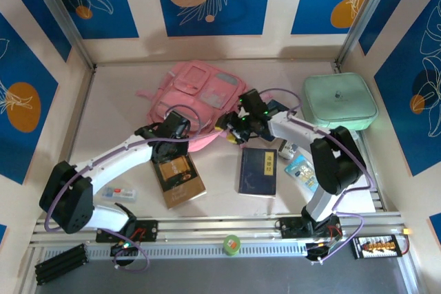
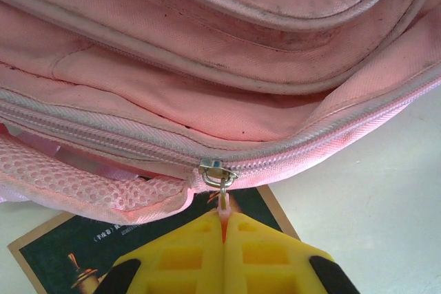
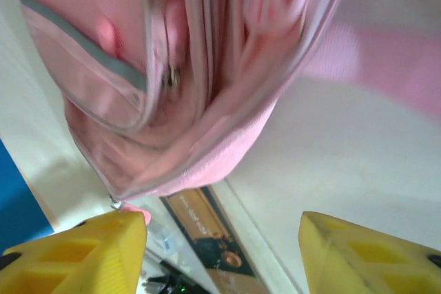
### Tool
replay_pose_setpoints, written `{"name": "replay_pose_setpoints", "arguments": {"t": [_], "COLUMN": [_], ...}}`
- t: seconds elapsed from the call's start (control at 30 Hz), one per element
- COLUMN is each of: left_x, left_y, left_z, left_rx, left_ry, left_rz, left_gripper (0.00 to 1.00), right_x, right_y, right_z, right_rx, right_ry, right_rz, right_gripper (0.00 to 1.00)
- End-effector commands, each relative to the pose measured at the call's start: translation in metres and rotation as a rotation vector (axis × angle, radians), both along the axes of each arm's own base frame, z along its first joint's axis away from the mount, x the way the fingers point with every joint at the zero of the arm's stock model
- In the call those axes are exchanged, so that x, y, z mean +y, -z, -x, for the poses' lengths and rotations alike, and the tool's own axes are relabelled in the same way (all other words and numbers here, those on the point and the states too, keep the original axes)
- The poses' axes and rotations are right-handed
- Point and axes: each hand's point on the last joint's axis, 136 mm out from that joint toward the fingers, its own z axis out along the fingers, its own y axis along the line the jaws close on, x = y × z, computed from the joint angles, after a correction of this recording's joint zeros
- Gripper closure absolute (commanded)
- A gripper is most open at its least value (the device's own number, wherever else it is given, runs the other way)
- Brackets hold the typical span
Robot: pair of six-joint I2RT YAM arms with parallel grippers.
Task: Pack the student bag
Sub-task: Unzip the student bag at the center of the table.
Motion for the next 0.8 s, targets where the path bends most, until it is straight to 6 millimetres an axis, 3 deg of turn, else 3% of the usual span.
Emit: {"name": "replay_pose_setpoints", "arguments": {"t": [0.0, 0.2, 0.37, 0.6, 0.77], "left_x": [-0.001, -0.001, -0.002, 0.001, 0.014], "left_y": [-0.003, -0.001, 0.002, 0.000, -0.011], "left_z": [0.001, 0.002, 0.003, 0.003, 0.002], "left_rx": [0.023, 0.035, 0.050, 0.074, 0.062], "left_ry": [0.023, 0.034, 0.044, 0.049, 0.029], "left_rz": [-0.003, -0.010, -0.017, -0.055, -0.118], "left_gripper": [1.00, 1.00, 1.00, 1.00, 1.00], "right_x": [0.009, 0.022, 0.031, 0.045, 0.043], "right_y": [0.010, 0.023, 0.034, 0.047, 0.035], "right_z": [-0.002, -0.010, -0.011, -0.009, -0.015], "right_rx": [0.084, 0.129, 0.150, 0.213, 0.149], "right_ry": [0.118, 0.184, 0.207, 0.176, 0.144], "right_rz": [0.006, 0.051, 0.067, 0.056, 0.069], "right_gripper": [0.33, 0.28, 0.33, 0.53, 0.71]}}
